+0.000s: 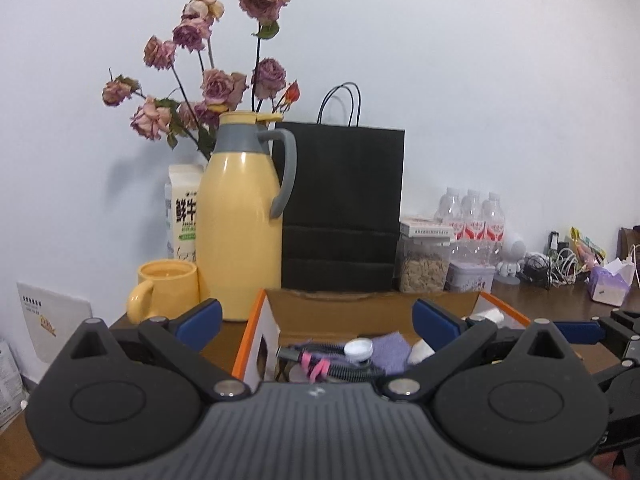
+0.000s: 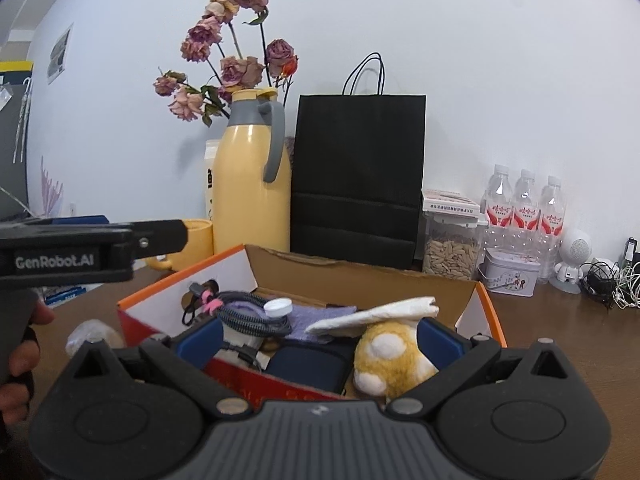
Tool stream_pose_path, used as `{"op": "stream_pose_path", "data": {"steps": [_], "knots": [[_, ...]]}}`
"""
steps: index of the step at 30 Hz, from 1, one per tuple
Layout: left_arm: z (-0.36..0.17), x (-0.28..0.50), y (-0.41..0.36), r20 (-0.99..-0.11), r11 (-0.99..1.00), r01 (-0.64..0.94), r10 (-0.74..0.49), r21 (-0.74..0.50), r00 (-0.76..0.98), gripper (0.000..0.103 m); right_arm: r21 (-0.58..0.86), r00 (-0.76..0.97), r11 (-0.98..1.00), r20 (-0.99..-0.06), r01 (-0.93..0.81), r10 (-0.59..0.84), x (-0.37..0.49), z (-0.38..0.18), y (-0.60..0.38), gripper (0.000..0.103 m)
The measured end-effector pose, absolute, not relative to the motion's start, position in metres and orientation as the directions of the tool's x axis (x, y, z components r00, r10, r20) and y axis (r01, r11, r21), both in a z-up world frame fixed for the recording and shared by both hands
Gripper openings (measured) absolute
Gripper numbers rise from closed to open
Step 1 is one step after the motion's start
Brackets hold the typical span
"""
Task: Organize objects
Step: 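Carry the black cable and white cap into the box and open both grippers, then move both grippers back out of the box toward the table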
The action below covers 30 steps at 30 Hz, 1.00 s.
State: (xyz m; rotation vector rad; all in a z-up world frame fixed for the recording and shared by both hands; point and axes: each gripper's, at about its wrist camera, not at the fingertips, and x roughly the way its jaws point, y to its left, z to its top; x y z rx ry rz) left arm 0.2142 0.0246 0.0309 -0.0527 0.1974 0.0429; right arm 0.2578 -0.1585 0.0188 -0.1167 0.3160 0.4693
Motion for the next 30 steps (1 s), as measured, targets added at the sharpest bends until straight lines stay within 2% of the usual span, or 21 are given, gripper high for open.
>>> {"op": "stream_pose_path", "data": {"steps": [16,30], "knots": [[0.003,0.171,0.036,-0.384,1.0,-0.012,0.015,0.008,0.923,0.103,-0.071,0.818,0.879,-0.408,-0.471,0.405,0.212,0.003,-0.178,0.103],[-0.034,0.155,0.017,-0.536,0.999,0.031,-0.032,-0.011,0.844,0.103,-0.074,0.803,0.9,-0.487,-0.43,0.344,0.188,-0.018,-0.21,0.103]]}}
